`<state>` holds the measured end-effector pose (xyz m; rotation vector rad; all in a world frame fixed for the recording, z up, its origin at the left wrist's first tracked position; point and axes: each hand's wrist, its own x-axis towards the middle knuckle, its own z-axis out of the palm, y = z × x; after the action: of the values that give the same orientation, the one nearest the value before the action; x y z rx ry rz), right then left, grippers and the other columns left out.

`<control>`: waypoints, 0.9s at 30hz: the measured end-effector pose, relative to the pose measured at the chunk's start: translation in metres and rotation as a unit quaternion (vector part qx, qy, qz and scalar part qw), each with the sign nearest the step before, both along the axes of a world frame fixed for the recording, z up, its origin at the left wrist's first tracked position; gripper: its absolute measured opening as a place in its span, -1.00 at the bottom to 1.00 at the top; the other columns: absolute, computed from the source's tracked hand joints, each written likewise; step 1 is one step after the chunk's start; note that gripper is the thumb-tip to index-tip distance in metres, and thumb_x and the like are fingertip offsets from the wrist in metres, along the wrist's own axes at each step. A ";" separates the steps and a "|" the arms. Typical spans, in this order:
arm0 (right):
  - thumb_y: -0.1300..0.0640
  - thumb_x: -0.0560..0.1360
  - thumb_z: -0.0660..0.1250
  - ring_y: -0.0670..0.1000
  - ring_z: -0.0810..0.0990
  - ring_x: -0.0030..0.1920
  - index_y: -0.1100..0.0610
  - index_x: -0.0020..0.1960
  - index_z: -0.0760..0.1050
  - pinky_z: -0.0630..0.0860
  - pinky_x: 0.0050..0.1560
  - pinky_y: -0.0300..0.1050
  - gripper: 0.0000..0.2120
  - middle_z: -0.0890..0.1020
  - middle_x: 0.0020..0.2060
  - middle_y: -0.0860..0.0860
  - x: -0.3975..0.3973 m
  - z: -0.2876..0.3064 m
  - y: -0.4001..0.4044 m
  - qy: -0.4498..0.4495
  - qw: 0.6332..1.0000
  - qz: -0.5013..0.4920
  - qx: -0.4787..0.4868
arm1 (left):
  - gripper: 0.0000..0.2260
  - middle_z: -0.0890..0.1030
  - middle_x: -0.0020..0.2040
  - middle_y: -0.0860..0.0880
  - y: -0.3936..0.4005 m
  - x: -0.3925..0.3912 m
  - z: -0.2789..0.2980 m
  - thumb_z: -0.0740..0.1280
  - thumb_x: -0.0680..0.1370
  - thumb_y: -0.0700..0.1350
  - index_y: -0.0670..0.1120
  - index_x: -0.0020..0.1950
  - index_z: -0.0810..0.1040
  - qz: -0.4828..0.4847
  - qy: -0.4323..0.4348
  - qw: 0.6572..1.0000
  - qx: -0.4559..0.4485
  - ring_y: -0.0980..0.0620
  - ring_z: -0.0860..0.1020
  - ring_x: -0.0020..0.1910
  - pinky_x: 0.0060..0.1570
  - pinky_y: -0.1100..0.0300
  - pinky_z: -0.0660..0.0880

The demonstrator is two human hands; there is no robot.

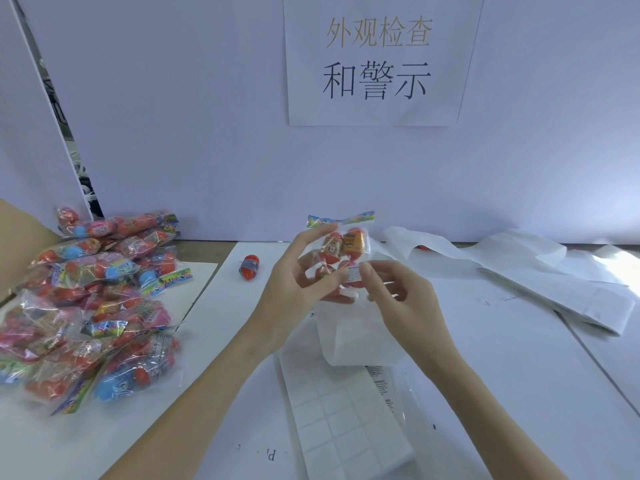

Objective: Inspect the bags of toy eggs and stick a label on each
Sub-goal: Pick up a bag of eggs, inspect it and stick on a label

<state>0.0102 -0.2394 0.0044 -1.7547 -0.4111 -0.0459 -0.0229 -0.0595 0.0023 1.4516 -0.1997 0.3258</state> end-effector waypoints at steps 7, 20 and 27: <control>0.02 0.51 0.53 -0.18 0.60 -0.30 0.14 -0.06 0.68 0.48 -0.22 -0.33 -0.82 0.72 -0.24 -0.09 -0.001 0.002 -0.002 0.084 0.989 0.035 0.114 | -0.43 0.63 0.29 -0.09 -0.001 -0.001 -0.003 0.45 0.62 -0.16 0.21 0.55 0.36 -0.048 0.022 0.997 0.050 -0.18 0.67 0.18 0.05 -0.14 0.67; 0.17 0.60 0.42 0.01 0.68 0.03 0.06 0.00 0.60 0.58 0.12 -0.12 -0.97 0.72 0.00 0.07 0.000 0.008 -0.013 0.184 0.955 0.146 0.181 | -0.53 0.60 0.05 -0.14 -0.012 0.002 -0.013 0.45 0.62 -0.15 0.21 0.45 0.43 0.041 -0.005 0.996 0.074 -0.13 0.67 -0.13 -0.18 0.09 0.61; 0.19 0.65 0.36 0.00 0.66 -0.13 0.21 0.04 0.62 0.59 0.16 -0.09 -0.90 0.72 -0.03 0.15 0.003 0.003 -0.009 0.229 0.934 0.130 0.241 | -0.37 0.64 0.06 -0.14 -0.009 0.001 -0.008 0.55 0.54 -0.03 0.31 0.50 0.36 0.042 0.003 0.997 0.070 -0.07 0.69 -0.10 -0.05 0.14 0.64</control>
<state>0.0134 -0.2485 0.0079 -1.1644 -0.2553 0.4147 -0.0219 -0.0686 -0.0059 1.6026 -0.1606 0.3817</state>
